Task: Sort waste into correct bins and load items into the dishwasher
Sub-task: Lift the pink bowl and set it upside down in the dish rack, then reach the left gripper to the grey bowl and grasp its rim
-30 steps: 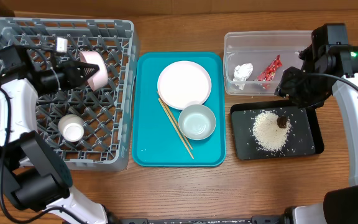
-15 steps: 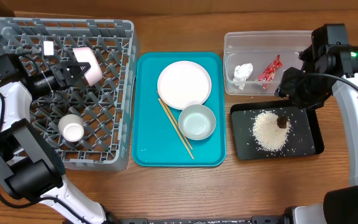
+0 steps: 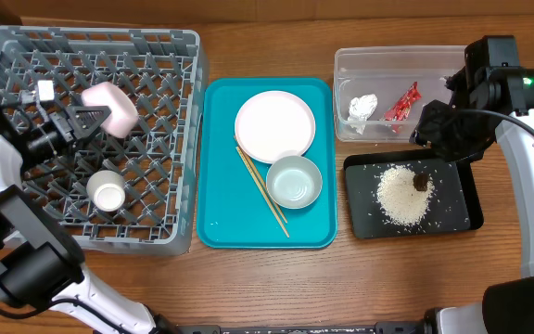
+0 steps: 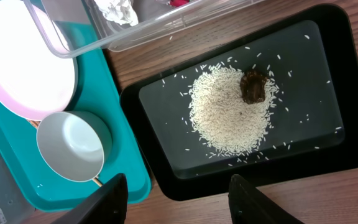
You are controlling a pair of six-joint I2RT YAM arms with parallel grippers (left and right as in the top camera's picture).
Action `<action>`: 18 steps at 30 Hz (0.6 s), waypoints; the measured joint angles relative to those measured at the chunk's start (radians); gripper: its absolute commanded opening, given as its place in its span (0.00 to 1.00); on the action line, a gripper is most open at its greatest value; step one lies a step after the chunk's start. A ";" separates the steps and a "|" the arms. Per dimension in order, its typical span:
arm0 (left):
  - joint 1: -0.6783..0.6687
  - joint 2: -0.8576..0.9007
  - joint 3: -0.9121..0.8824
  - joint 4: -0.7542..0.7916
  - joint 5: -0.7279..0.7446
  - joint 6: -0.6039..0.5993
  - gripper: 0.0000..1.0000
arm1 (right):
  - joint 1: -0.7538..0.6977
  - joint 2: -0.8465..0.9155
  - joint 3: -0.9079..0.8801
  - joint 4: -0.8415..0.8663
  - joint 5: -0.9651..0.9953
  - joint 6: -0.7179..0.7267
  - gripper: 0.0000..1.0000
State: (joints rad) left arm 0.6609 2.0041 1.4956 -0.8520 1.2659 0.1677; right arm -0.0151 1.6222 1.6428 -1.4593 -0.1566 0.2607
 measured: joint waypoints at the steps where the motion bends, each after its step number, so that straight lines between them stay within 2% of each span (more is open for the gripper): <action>1: 0.009 0.001 0.000 -0.011 -0.011 0.002 0.63 | 0.000 0.000 0.000 0.000 0.000 0.000 0.54; 8: 0.073 0.001 0.000 -0.105 -0.145 -0.002 0.98 | 0.000 0.000 0.000 0.000 0.000 0.000 0.54; 13: 0.095 -0.006 0.000 -0.115 -0.221 -0.003 1.00 | 0.000 0.000 0.000 0.000 0.000 0.000 0.54; 18: 0.100 -0.108 -0.001 -0.118 -0.267 -0.003 1.00 | 0.000 0.000 0.000 0.000 0.000 0.000 0.54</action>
State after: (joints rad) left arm 0.7609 1.8965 1.4948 -0.9703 0.9993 0.1642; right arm -0.0154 1.6222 1.6428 -1.4593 -0.1562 0.2607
